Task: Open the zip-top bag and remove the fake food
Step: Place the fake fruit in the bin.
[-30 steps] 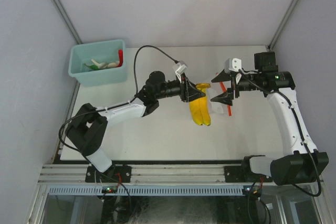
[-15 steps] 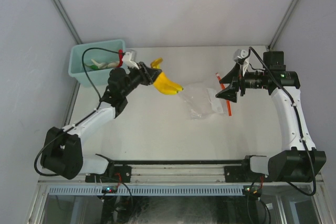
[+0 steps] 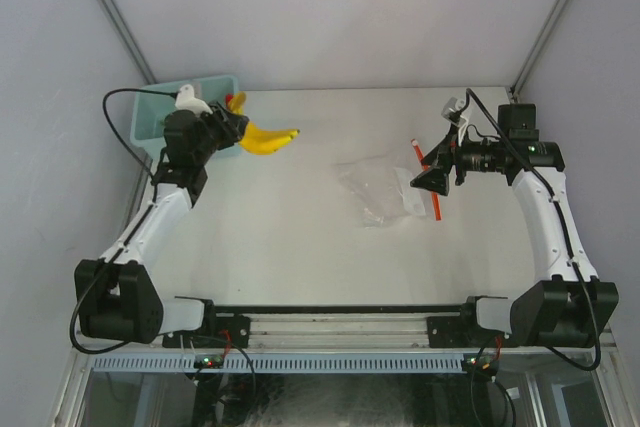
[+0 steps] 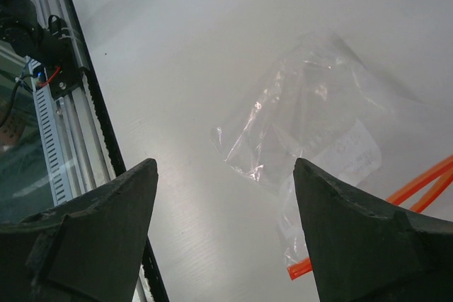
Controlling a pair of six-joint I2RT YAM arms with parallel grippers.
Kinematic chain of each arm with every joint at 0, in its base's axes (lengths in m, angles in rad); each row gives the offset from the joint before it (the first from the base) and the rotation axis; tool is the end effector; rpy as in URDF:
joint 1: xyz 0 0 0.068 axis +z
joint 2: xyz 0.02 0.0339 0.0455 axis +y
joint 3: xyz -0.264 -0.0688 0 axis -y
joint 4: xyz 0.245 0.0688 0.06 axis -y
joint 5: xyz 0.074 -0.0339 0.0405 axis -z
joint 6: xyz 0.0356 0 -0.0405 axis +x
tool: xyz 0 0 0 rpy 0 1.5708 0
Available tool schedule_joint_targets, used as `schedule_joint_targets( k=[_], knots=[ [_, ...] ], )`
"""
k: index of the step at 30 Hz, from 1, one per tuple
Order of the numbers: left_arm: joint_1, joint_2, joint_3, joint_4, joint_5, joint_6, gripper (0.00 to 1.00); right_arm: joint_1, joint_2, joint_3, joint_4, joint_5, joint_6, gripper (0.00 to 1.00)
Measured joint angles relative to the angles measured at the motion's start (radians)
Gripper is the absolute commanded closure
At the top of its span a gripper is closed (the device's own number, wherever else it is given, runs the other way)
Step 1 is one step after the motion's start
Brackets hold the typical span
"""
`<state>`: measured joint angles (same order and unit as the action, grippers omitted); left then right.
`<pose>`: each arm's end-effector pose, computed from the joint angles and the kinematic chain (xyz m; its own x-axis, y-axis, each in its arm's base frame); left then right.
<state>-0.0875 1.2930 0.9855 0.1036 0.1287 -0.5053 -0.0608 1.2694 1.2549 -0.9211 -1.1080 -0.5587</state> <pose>0.3047 -0.0313 0.3283 -0.2791 -0.4574 -0.8443 0.0877 0.8634 -0.4968 0.2423 0.0172 0.3497 -0.4148 -0.2118 -0.8849 -0.8523 0.4311 0.2962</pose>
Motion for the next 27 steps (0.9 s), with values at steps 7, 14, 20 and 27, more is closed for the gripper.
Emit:
schedule_joint_targets(
  k=[7, 14, 20, 27],
  knots=[
    [0.094, 0.005, 0.121, -0.118, -0.054, 0.002, 1.00, -0.004, 0.000, -0.007, 0.030, 0.018, 0.024, 0.24],
    [0.141, 0.106, 0.296, -0.259, -0.140, 0.013, 1.00, -0.008, -0.002, -0.020, 0.051, 0.031, 0.035, 0.23],
    [0.156, 0.202, 0.446, -0.364, -0.237, 0.025, 1.00, -0.018, -0.013, -0.045, 0.064, 0.034, 0.043, 0.23],
    [0.174, 0.308, 0.591, -0.472, -0.345, 0.027, 1.00, -0.026, -0.013, -0.057, 0.067, 0.039, 0.049, 0.23]
  ],
)
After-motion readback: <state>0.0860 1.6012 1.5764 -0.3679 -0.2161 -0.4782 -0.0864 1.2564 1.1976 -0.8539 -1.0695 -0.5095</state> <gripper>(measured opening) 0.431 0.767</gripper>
